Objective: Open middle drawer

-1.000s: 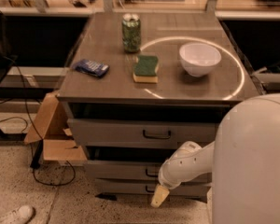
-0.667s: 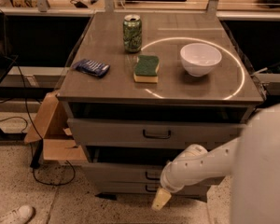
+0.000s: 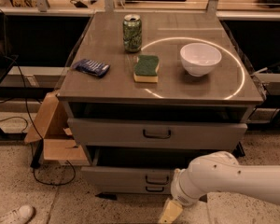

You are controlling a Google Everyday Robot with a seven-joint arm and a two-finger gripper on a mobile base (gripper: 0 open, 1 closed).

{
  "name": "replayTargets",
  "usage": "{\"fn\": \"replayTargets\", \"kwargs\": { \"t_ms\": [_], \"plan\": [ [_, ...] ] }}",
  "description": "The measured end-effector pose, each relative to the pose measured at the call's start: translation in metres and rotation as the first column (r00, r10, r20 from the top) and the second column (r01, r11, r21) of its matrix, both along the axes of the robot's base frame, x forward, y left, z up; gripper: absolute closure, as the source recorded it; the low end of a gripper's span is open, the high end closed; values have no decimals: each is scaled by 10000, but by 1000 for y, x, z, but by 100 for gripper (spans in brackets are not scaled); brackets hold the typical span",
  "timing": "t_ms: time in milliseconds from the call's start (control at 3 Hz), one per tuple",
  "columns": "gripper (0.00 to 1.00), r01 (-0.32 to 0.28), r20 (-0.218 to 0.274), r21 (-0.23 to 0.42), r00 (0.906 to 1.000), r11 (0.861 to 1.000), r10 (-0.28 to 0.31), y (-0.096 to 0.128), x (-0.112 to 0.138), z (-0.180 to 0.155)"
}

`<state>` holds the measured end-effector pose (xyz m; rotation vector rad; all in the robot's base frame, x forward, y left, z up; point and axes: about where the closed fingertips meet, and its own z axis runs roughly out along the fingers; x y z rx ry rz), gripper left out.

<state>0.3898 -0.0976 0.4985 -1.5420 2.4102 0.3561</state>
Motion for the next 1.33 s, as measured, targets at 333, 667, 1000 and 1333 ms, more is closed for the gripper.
{"fn": "replayTargets", "kwargs": {
  "t_ms": [333, 667, 1000, 1333],
  "plan": [
    [0, 473, -347, 229, 9983, 9986, -465, -20, -18, 1],
    [0, 296, -46, 40, 9996, 9996, -296, -10, 3, -5],
    [0, 0, 129, -353, 9999, 9994, 5, 5, 35, -33],
    [0, -242, 126, -547, 9996, 9982, 249, 16, 51, -51]
  ]
}}
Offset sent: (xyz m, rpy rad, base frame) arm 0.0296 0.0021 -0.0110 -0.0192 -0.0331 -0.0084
